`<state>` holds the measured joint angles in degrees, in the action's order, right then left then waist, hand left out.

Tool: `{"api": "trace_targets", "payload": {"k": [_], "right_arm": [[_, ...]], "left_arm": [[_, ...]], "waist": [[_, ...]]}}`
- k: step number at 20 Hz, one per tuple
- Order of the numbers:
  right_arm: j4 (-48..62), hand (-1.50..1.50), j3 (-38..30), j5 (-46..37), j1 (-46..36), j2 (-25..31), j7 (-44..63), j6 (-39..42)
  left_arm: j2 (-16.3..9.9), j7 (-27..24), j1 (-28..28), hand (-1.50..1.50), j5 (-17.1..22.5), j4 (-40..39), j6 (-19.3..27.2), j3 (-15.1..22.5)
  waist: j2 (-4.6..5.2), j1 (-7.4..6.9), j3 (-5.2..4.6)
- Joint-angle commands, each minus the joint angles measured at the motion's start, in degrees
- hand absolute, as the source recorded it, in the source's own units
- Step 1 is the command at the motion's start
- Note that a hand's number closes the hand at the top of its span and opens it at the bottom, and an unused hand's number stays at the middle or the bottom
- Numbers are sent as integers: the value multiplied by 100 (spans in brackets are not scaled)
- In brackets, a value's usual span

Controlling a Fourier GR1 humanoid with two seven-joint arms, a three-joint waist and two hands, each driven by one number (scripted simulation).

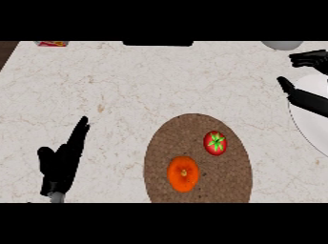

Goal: Pick the tomato from the placemat and place it in the plate

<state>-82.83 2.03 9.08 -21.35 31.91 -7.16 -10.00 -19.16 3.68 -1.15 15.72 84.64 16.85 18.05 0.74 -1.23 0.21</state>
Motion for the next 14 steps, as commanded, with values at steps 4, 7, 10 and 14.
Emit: {"api": "trace_targets", "payload": {"k": [4, 7, 10, 14], "right_arm": [[886, -150, -280, 224, 99, -511, -1464, 564], [46, -150, -78, 39, 532, -243, -963, 766], [448, -150, -107, -55, 4, 814, -394, 1637], [65, -150, 678, -645, -33, 1103, 264, 2071]], "left_arm": [[242, 703, 361, 0, 384, -295, -356, -148], [217, 989, 452, 0, 374, -295, -353, -257], [434, 638, 179, 0, 222, -343, -190, -99], [317, 586, 144, 0, 260, -401, -336, -211]], "waist": [[-60, 106, -17], [-82, 168, -22], [-72, 140, -27], [-80, 143, -36]]}}
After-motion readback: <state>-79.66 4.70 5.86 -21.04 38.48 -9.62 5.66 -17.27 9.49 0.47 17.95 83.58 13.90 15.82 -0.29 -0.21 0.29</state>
